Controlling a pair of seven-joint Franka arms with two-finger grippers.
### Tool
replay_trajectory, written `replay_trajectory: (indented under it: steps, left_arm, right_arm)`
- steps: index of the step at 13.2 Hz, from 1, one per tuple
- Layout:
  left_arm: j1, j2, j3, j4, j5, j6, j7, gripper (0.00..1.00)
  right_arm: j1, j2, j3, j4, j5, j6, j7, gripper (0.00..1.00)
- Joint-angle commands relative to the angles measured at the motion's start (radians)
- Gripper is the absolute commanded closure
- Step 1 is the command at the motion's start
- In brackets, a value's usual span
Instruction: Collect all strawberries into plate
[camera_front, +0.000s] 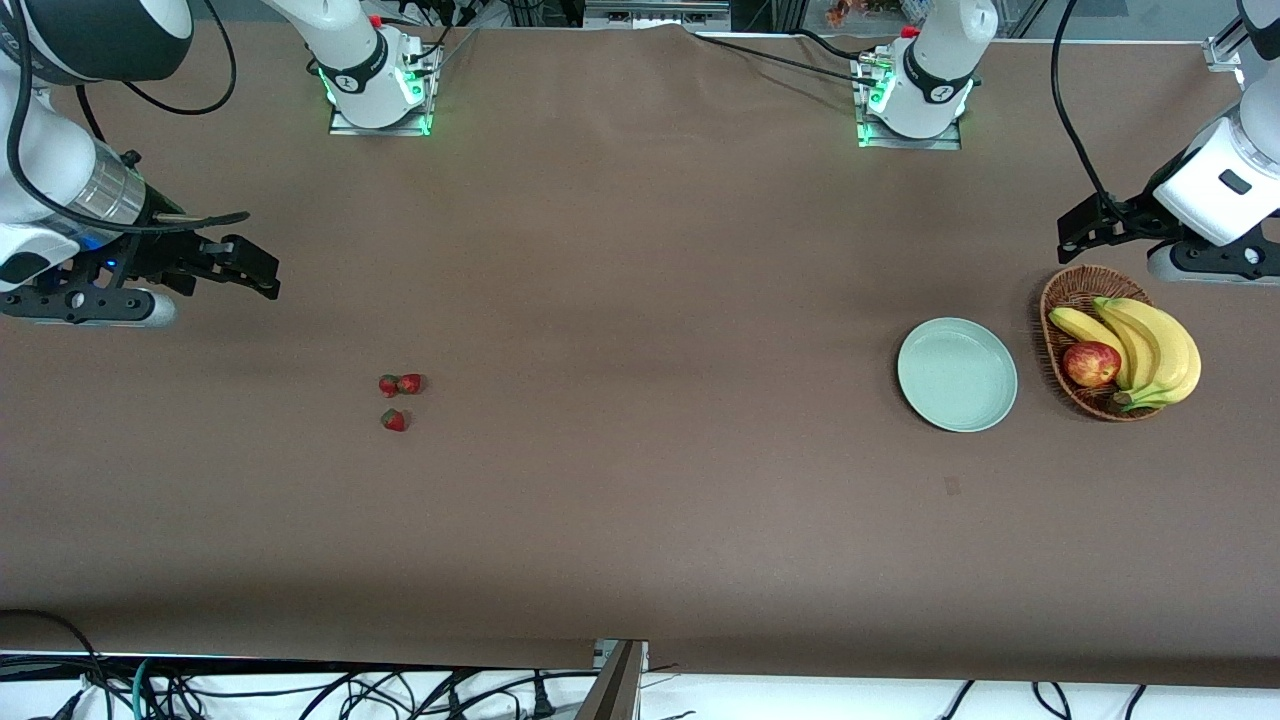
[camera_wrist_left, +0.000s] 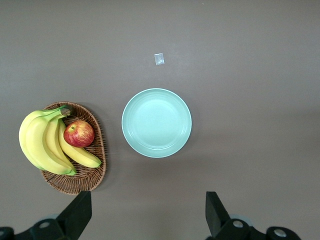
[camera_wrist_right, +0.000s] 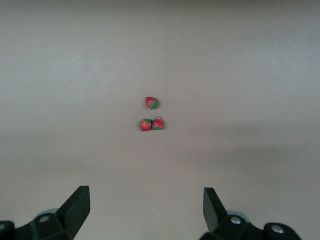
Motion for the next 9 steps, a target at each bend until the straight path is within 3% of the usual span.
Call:
replay_trajectory:
  steps: [1, 7, 9]
  left_arm:
    - [-0.007, 0.010, 0.002, 0.030, -0.003, -0.023, -0.004, 0.00]
    - [-0.005, 0.009, 0.002, 0.030, -0.003, -0.024, -0.007, 0.00]
    - [-0.005, 0.009, 0.002, 0.028, -0.003, -0.024, -0.004, 0.00]
  right_arm:
    - [-0.007, -0.020, 0.009, -0.046, 0.000, 0.034, 0.018, 0.00]
    - [-0.002, -0.016, 0.010, -0.015, -0.010, 0.028, 0.001, 0.00]
    - [-0.002, -0.017, 0.010, -0.014, -0.007, -0.028, 0.007, 0.00]
